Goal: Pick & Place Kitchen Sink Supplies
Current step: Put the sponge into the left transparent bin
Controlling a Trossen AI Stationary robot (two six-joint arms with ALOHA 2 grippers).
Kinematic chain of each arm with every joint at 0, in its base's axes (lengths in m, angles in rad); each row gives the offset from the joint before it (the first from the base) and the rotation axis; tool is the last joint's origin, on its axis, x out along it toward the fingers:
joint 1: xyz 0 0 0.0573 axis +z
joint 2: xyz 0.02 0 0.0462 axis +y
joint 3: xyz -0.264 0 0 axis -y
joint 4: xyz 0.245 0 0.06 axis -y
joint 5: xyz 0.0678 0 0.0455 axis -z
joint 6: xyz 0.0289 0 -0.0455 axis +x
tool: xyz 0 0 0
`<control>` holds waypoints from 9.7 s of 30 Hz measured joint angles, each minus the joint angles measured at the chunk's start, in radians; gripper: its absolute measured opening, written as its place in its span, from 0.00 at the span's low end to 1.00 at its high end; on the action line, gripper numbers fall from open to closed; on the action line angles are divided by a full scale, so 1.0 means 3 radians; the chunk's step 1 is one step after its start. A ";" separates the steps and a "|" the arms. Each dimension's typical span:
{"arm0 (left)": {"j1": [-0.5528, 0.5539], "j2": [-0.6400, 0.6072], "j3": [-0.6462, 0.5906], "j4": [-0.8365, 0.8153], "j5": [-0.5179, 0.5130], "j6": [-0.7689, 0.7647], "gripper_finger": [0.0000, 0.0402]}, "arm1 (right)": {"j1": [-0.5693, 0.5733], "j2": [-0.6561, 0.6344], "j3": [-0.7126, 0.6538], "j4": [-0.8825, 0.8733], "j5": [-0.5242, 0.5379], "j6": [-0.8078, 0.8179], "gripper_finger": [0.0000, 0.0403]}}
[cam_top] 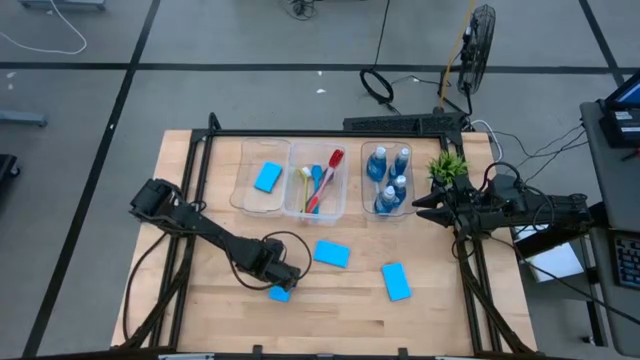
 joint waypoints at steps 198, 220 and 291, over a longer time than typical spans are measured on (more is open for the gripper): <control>0.3796 -0.1945 -0.0664 0.0150 0.0056 0.3348 0.72 | 0.0001 0.0000 -0.0001 0.0000 0.0003 0.0000 0.35; 0.3136 -0.3536 -0.0661 0.2046 0.0592 0.2790 0.69 | 0.0001 0.0064 -0.0001 0.0089 0.0014 -0.0049 0.35; 0.2200 -0.3935 -0.0661 0.1687 0.0810 0.4544 0.57 | 0.1811 0.2852 0.0333 -0.0983 0.0009 0.3428 0.71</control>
